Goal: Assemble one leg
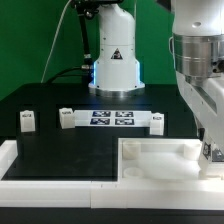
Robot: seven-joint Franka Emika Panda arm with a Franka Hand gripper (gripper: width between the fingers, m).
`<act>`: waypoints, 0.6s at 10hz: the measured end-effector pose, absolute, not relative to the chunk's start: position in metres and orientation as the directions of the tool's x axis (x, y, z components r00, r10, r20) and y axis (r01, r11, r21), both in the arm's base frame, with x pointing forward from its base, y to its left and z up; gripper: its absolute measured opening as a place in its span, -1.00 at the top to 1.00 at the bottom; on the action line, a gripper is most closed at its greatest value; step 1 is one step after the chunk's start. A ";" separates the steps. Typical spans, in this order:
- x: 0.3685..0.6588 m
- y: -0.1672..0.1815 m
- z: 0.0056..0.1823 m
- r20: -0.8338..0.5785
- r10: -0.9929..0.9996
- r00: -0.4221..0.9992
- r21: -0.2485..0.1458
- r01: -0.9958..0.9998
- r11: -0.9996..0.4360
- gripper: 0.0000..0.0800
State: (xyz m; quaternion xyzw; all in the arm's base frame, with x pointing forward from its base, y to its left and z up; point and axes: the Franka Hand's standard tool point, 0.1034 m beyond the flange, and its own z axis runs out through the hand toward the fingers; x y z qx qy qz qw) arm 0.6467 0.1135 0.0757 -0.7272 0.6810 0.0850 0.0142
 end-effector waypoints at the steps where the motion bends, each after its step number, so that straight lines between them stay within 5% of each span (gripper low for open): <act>1: 0.647 0.113 0.076 -0.144 -0.987 0.069 0.094 -0.992 -0.083 -0.33; 2: 0.647 0.114 0.076 -0.148 -0.982 0.116 0.087 -0.988 -0.130 -0.57; 6: 0.643 0.120 0.078 -0.169 -0.823 0.542 0.015 -0.834 -0.552 -0.62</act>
Offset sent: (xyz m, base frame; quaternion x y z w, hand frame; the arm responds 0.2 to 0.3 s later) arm -0.0181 0.0053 0.0069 0.0022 -0.0037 -0.2298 0.9732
